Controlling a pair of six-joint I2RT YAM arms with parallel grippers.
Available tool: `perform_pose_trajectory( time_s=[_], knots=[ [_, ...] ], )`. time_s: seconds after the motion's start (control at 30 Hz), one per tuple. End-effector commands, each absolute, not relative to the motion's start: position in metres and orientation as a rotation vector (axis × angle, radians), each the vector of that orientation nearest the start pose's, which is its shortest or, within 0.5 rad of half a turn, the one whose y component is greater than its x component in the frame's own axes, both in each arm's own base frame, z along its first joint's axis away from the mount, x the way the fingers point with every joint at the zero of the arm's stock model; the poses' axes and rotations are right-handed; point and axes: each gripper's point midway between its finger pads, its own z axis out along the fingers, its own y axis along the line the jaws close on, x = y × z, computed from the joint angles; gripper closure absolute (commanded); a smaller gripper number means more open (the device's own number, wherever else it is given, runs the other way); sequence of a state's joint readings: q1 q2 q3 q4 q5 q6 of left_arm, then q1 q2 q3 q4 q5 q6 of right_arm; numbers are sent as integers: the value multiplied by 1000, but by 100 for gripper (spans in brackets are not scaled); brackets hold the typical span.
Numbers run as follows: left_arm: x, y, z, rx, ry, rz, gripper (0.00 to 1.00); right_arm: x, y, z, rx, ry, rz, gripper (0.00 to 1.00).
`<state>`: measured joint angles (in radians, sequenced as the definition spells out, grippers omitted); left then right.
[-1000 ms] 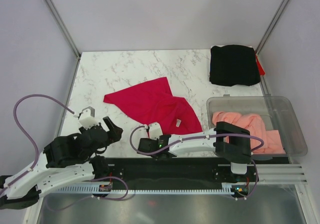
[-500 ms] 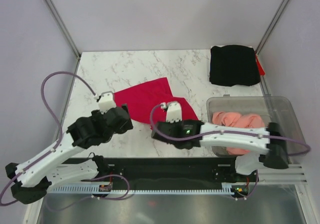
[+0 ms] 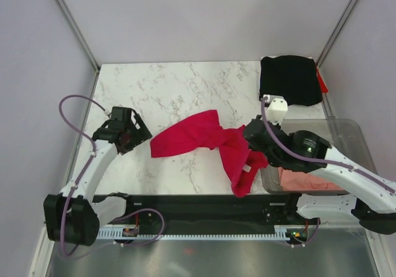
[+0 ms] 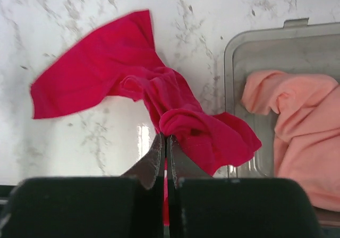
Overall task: Fold and stack the t-shirts
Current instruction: Flatten the tshirt out
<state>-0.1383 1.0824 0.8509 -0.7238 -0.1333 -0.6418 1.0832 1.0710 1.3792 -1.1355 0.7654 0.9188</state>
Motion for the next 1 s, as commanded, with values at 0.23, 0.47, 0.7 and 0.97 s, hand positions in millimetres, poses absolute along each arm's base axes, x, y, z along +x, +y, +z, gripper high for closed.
perform_pose_trajectory(
  time_s=[0.23, 0.47, 0.7, 0.97],
  knots=[
    [289, -80, 87, -684, 2470, -502, 15, 193, 164, 265, 104, 2183, 207, 100],
    [277, -87, 35, -703, 2572, -517, 30, 192, 168, 255, 104, 2206, 213, 100],
    [281, -106, 13, -652, 2617, -543, 64, 192, 167, 248, 112, 2213, 206, 100],
    [307, -103, 114, -563, 2419, -541, 98, 190, 174, 262, 61, 2193, 300, 100]
  ],
)
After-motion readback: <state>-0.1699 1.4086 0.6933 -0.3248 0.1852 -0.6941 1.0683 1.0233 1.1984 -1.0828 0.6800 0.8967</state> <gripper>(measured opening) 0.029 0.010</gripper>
